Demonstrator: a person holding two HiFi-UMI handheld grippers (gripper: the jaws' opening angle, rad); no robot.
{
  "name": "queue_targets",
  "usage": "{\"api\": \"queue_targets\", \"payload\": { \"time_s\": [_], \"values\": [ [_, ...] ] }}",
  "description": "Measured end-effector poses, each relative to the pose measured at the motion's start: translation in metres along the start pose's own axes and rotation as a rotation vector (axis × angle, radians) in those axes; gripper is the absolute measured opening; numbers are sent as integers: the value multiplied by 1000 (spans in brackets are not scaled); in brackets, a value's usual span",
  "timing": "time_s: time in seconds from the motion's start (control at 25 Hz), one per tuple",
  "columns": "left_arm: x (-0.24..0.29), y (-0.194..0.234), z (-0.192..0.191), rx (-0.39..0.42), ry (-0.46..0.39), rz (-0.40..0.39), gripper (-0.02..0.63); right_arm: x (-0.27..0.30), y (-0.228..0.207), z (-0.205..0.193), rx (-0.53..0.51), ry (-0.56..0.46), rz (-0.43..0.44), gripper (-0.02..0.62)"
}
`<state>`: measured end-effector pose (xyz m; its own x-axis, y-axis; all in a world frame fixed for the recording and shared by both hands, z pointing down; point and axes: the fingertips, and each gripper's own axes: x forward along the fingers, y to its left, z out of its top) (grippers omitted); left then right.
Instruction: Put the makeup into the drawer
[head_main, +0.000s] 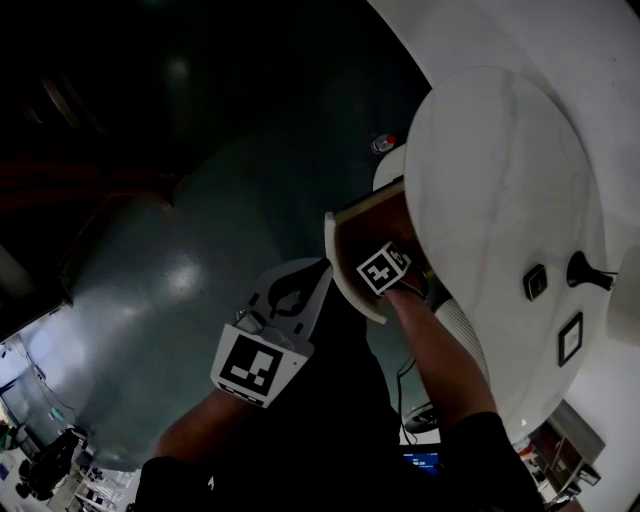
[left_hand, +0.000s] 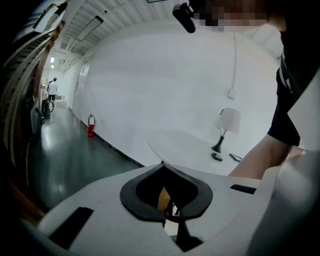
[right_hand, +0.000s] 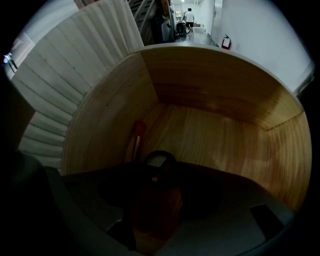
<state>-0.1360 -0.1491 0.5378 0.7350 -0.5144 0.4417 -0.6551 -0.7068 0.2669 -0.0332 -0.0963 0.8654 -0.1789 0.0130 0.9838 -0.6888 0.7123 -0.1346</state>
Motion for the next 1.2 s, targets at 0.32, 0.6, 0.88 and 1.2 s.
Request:
{"api": "queue_targets", "payload": {
  "time_s": [0.32,0.6,0.88,1.2],
  "values": [
    [-15,-5,14,0,-25,1,11,-33,5,10,43,-86,-22,216],
    [-45,-25,37,29,-63,-40,11,-111,24,28,98,-245,-64,215],
    [-72,-45,63,78,-93,-94,11,-193,44,34,206,-399,-98,215],
    [-70,-76,80,140,-104,-172,11,-271,43,17,305,-545,-117,215]
  ]
}}
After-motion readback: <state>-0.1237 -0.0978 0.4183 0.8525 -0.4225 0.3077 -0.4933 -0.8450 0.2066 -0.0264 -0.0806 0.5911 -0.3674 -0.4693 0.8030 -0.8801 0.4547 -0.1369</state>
